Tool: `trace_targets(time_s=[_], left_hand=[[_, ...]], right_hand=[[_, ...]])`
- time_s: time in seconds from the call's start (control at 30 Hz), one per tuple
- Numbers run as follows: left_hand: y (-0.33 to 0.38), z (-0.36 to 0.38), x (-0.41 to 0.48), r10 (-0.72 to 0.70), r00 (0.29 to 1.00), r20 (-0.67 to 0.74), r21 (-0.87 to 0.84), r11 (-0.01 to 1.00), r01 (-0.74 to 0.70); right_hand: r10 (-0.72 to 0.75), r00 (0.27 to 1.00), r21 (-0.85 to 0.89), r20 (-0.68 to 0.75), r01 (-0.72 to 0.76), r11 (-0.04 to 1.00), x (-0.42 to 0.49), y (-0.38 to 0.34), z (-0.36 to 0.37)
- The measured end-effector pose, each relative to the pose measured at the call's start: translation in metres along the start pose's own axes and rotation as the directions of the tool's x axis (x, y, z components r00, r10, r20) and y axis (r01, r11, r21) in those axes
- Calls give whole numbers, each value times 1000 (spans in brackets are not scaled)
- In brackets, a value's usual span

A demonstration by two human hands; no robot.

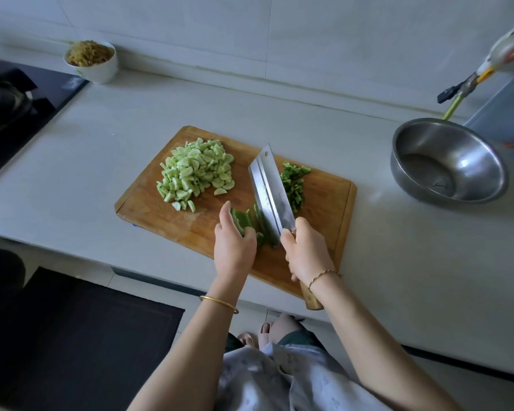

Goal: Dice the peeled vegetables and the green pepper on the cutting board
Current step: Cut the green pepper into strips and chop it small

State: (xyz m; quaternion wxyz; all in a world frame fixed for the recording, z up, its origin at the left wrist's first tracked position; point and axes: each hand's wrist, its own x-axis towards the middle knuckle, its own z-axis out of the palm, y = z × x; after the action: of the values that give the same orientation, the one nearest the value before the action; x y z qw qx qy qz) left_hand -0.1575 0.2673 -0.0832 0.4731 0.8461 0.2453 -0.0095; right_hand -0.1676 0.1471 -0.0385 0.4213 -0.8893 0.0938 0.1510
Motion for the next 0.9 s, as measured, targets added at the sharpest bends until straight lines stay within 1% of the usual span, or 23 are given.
trace_targets(time_s=[0.07, 0.13, 0.37, 0.53, 0.67, 0.8, 0.9], left_hand=[[-1, -3, 2, -6, 999, 38, -21, 1000, 6], [0, -2, 1, 13, 999, 42, -6, 1000, -13], [1, 7, 2, 10, 1000, -21, 71, 997, -9], [2, 9, 2, 15, 999, -34, 93, 996, -12], [0, 10, 0, 56, 998, -36, 100, 994, -53], [1, 11, 2, 53, 998, -35, 116, 992, -49], [3, 10, 4, 52, 998, -31, 133, 990, -48]], right_hand=[[-21, 1000, -9, -7, 21, 1000, -4, 0, -6], [-41, 999, -30, -8, 40, 999, -8, 1, -11], [-87, 996, -121, 5, 87, 989, -22, 2, -13], [-55, 998, -188, 27, 59, 980, -25, -1, -6], [-74, 997, -259, 18, 76, 963, -22, -14, -3], [-34, 998, -249, 61, 48, 967, -17, -22, -8], [-14, 998, -263, 61, 29, 964, -24, -18, -10]])
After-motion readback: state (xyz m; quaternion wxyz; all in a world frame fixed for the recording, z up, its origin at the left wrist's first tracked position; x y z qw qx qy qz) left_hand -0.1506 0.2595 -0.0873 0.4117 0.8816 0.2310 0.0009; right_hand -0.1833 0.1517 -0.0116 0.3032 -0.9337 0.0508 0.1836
